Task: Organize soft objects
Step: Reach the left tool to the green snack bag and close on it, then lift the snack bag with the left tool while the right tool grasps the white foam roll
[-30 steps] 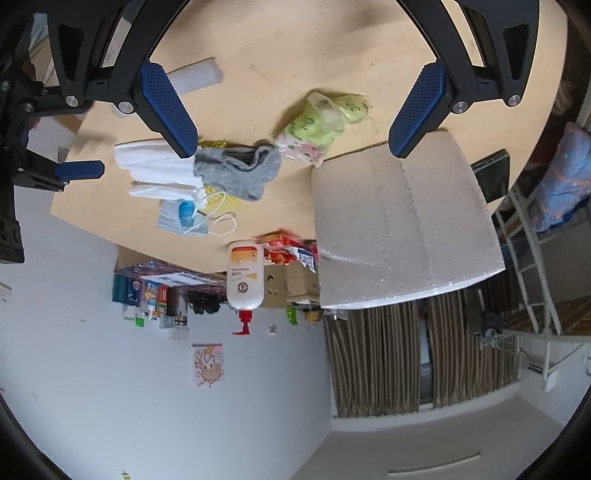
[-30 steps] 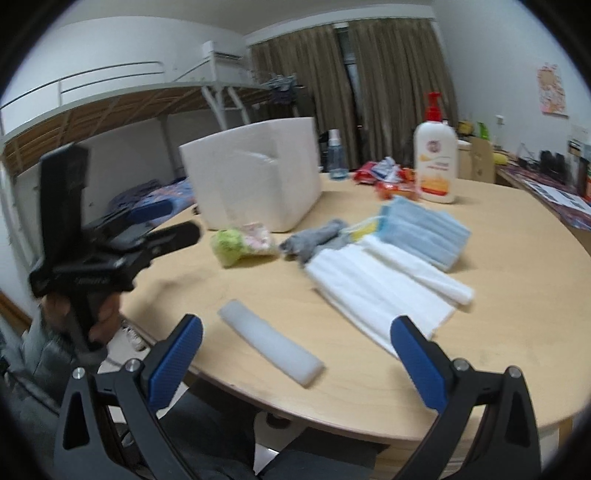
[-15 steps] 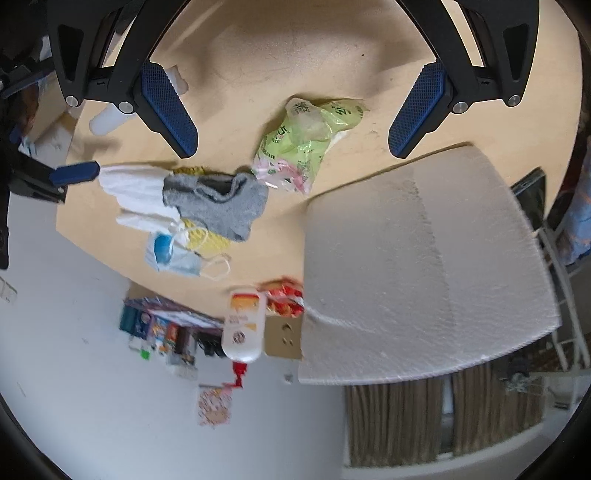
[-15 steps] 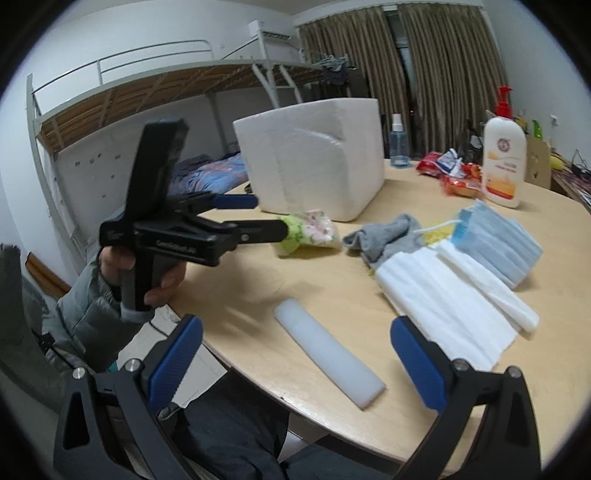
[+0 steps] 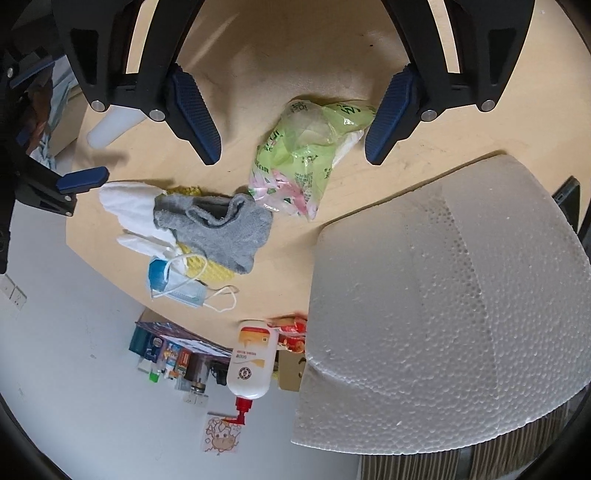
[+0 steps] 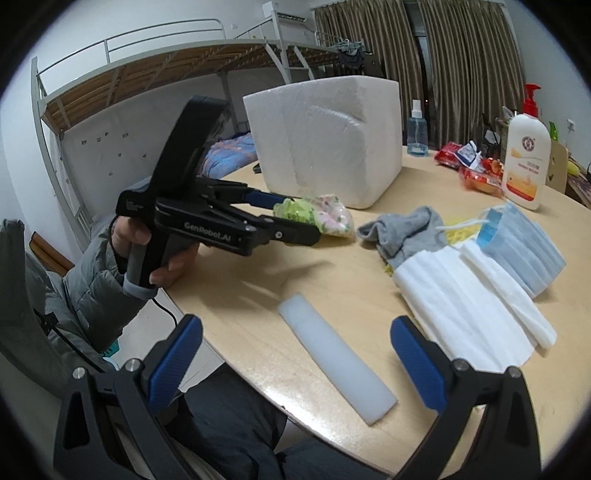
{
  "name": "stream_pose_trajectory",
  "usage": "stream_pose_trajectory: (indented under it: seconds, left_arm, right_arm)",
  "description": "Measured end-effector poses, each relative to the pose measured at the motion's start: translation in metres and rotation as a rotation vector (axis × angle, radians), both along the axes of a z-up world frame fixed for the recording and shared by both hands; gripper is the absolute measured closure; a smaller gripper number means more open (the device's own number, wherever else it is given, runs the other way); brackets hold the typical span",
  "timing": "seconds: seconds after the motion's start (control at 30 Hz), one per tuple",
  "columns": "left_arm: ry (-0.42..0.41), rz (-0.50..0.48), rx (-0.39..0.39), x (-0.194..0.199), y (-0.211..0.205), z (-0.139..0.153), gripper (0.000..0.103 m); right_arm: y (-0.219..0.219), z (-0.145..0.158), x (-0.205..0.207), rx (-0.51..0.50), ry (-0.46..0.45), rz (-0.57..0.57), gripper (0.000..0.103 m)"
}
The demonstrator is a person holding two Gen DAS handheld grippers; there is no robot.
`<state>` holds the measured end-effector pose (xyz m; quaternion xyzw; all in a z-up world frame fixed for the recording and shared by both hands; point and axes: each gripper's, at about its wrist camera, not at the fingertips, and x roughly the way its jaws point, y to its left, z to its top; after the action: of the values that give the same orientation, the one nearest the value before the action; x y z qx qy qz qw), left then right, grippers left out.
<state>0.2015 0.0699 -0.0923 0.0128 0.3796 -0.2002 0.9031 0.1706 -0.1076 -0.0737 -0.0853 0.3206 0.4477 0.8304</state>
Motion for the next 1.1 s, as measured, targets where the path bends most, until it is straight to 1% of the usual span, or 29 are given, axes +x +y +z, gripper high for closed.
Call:
stream_pose_trajectory:
  seconds: [0.07,0.1,0.17,0.23,0.33,0.43,0.5,0.53,0.57,0.6,0.7,0.83,0.87,0.9,0.93,0.97,1.0,1.03,1.1]
  left_arm:
    - [0.002,-0.006,-0.01,-0.001,0.001,0.0,0.033]
    - [0.005,-0.007,-0.011,0.0,0.002,0.0,0.035]
    - [0.017,-0.01,-0.016,0.0,0.003,-0.001,0.042]
    - [0.031,-0.003,-0.026,0.002,0.006,-0.002,0.047]
    - [0.043,-0.01,-0.034,0.002,0.006,-0.004,0.051]
    - [0.038,-0.018,-0.03,0.0,0.004,-0.003,0.053]
    - [0.041,-0.014,-0.032,0.0,0.005,-0.004,0.058]
    - [0.046,-0.013,-0.036,0.001,0.006,-0.005,0.062]
    - [0.049,-0.015,-0.04,0.001,0.006,-0.005,0.07]
    - [0.052,-0.016,-0.04,0.001,0.006,-0.005,0.073]
    - [0.069,-0.025,-0.042,0.004,0.005,-0.008,0.075]
    - [0.068,-0.028,-0.054,0.004,0.006,-0.008,0.079]
    - [0.068,-0.031,-0.055,0.003,0.006,-0.007,0.079]
    - [0.068,-0.035,-0.054,0.003,0.006,-0.007,0.079]
    - [0.067,-0.038,-0.054,0.003,0.005,-0.007,0.079]
    - [0.066,-0.043,-0.057,0.003,0.005,-0.007,0.079]
    - [0.064,-0.045,-0.057,0.002,0.004,-0.006,0.079]
    - [0.061,-0.046,-0.057,0.002,0.004,-0.006,0.079]
    - [0.06,-0.047,-0.059,0.002,0.005,-0.006,0.079]
  right_arm:
    - [-0.001,0.0,0.001,-0.002,0.002,-0.003,0.0]
    - [-0.001,0.0,0.002,-0.004,0.001,-0.005,0.0]
    - [-0.001,0.0,0.003,-0.011,0.003,-0.007,0.0]
    - [0.0,-0.001,0.003,-0.02,0.004,-0.003,0.0]
    - [0.002,-0.001,0.004,-0.036,0.008,0.005,0.0]
    - [0.003,-0.002,0.004,-0.046,0.008,0.014,0.0]
    - [0.005,-0.001,0.004,-0.048,0.011,0.026,0.0]
    - [0.006,-0.002,0.004,-0.049,0.013,0.033,0.0]
    - [0.007,-0.001,0.004,-0.05,0.015,0.041,0.0]
    - [0.008,-0.002,0.003,-0.054,0.016,0.049,0.0]
    - [0.011,-0.003,0.003,-0.084,0.014,0.063,0.0]
    - [0.015,-0.006,0.0,-0.134,-0.007,0.087,0.0]
    - [0.016,-0.006,0.0,-0.142,-0.012,0.093,0.003]
    - [0.017,-0.007,0.0,-0.152,-0.011,0.098,0.01]
    - [0.018,-0.007,0.001,-0.16,-0.008,0.1,0.019]
    - [0.018,-0.008,0.002,-0.171,-0.006,0.106,0.024]
    - [0.018,-0.008,0.003,-0.182,-0.006,0.106,0.032]
    - [0.018,-0.009,0.004,-0.194,-0.007,0.103,0.037]
    - [0.017,-0.01,0.006,-0.217,-0.013,0.091,0.038]
